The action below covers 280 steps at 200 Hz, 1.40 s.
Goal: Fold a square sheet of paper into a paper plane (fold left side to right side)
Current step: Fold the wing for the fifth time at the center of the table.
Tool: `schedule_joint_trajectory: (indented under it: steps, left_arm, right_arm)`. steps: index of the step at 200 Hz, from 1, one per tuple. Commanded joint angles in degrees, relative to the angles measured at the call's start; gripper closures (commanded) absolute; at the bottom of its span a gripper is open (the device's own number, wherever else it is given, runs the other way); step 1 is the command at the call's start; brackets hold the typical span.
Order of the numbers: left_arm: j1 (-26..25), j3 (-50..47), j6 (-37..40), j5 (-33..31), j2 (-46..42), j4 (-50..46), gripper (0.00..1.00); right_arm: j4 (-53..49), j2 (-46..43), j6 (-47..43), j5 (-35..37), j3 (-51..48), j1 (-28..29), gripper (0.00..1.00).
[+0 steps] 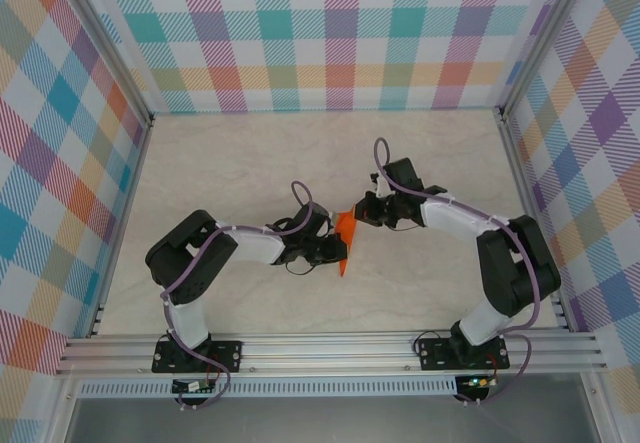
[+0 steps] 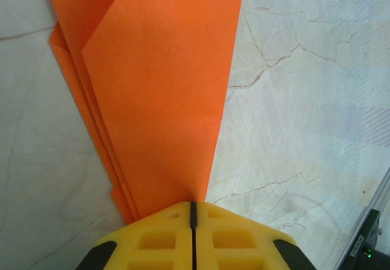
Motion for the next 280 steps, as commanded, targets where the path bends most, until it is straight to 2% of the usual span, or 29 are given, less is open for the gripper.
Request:
schedule_joint_trajectory:
  steps: [1,74,122,178,236,280]
  left_arm:
    - [-1.3,-1.7,0.1,-2.4,1.1,-6.1,0.94]
    - [-1.3,-1.5,0.3,-2.8,1.1,-6.8,0.95]
    - [-1.3,-1.5,0.7,-3.0,1.0,-7.6,0.96]
    - [-1.3,-2.0,0.7,-3.2,0.7,-7.5,0.96]
    - [-1.4,-2.6,0.6,-3.2,0.6,-7.1,0.98]
    - [-1.3,-2.7,0.7,-3.3,0.5,-7.2,0.98]
  right_arm:
    - [1.1,-0.2,-0.2,-1.5,-4.1,0.9,0.98]
    - [9.7,6.1,3.0,-5.0,-4.0,3.5,0.98]
    - [9.8,10.8,2.0,-3.7,-0.8,3.8,0.98]
    - [7.6,14.3,-2.3,1.5,1.9,3.8,0.97]
    - [10.6,16.9,-4.5,2.5,2.9,2.4,0.96]
    - [12.5,18.0,-6.2,2.1,3.7,-0.7,0.96]
